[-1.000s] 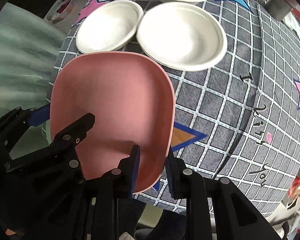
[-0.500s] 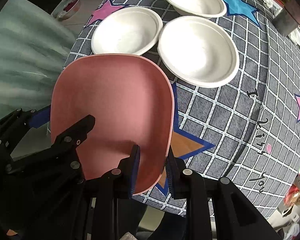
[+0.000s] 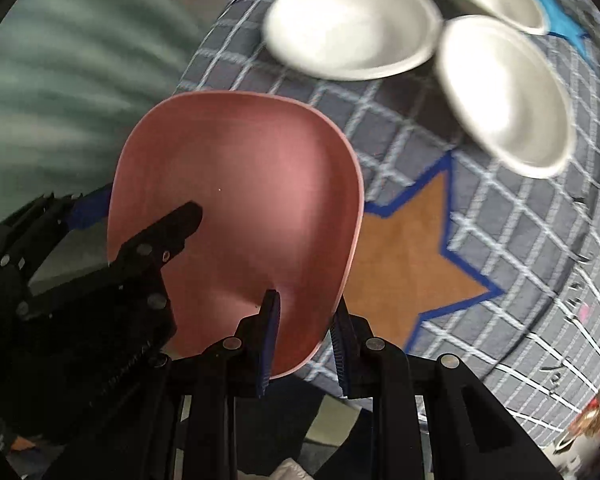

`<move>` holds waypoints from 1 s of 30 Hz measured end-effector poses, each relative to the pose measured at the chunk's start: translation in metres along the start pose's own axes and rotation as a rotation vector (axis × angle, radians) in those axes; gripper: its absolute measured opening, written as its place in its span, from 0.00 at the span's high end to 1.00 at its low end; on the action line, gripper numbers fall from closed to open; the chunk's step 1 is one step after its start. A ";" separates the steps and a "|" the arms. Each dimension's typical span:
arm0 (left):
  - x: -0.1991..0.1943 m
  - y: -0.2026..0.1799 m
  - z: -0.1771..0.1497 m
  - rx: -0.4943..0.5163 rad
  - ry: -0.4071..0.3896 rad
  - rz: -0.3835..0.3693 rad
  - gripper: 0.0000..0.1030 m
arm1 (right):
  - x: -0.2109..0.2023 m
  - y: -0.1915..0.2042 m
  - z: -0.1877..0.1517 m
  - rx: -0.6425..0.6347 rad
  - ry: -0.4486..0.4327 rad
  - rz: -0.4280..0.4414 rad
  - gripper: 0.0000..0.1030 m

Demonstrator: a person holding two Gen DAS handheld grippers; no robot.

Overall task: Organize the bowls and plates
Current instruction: 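Lower the pink plate onto the green plate and open both grippers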

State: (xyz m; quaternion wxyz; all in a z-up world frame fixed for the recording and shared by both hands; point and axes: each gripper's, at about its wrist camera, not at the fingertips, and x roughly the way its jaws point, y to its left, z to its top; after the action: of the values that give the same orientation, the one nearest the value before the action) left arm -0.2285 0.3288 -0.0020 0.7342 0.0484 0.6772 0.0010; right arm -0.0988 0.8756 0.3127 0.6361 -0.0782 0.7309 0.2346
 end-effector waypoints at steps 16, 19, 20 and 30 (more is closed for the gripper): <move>0.018 0.032 -0.007 -0.038 0.028 0.066 0.21 | 0.010 -0.013 0.051 -0.019 0.119 0.043 0.21; 0.014 0.028 -0.001 -0.029 0.017 0.059 0.21 | -0.010 -0.044 0.063 0.039 0.065 0.054 0.18; 0.011 0.024 0.002 -0.024 0.010 0.048 0.21 | -0.013 -0.054 0.064 0.059 0.060 0.056 0.18; -0.009 -0.038 0.036 0.048 -0.025 -0.072 0.21 | -0.049 -0.175 0.045 0.297 0.005 0.015 0.18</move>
State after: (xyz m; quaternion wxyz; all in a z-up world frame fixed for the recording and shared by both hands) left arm -0.1961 0.2876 0.0075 0.7409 0.0418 0.6690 -0.0423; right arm 0.0223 0.7332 0.3142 0.6370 0.0216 0.7598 0.1286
